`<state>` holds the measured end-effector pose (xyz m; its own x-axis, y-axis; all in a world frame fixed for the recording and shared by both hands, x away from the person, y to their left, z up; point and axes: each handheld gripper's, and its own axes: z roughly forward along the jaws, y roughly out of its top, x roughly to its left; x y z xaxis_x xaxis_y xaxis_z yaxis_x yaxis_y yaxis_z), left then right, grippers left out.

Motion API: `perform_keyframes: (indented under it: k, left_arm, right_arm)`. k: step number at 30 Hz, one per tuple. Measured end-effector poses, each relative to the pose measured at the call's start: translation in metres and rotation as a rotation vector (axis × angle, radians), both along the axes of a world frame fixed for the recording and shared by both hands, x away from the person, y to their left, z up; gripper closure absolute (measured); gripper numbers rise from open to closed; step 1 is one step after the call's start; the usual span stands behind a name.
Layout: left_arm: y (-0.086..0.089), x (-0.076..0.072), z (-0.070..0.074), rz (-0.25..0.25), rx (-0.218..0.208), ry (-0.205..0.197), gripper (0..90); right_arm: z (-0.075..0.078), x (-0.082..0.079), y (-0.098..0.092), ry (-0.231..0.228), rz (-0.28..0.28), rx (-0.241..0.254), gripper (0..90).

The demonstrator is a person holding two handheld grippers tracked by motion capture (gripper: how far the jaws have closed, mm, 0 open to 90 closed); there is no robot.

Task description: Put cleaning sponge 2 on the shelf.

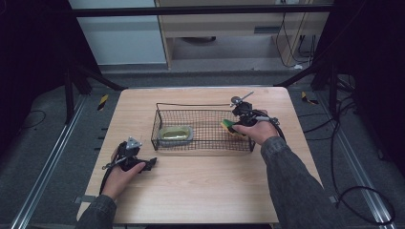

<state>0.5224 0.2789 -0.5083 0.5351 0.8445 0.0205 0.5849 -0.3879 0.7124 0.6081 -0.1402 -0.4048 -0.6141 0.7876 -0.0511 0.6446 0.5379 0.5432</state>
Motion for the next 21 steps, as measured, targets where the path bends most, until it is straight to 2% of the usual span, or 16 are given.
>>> perform_keyframes:
  k: [5, 15, 21]
  left_arm:
    - [0.000, 0.000, 0.000, 0.000, 0.000, 0.000, 0.0]
    - [0.000, 0.000, 0.000, 0.000, 0.000, 0.000, 0.0]
    - [0.000, 0.000, 0.000, 0.000, 0.000, 0.000, 0.0]
  right_arm:
    - [0.000, -0.001, -0.001, 0.006, -0.006, -0.004, 31.2]
    - [0.004, -0.005, -0.010, -0.024, -0.032, 0.008, 23.9]
    - [0.008, -0.010, -0.016, -0.037, -0.054, 0.046, 16.5]
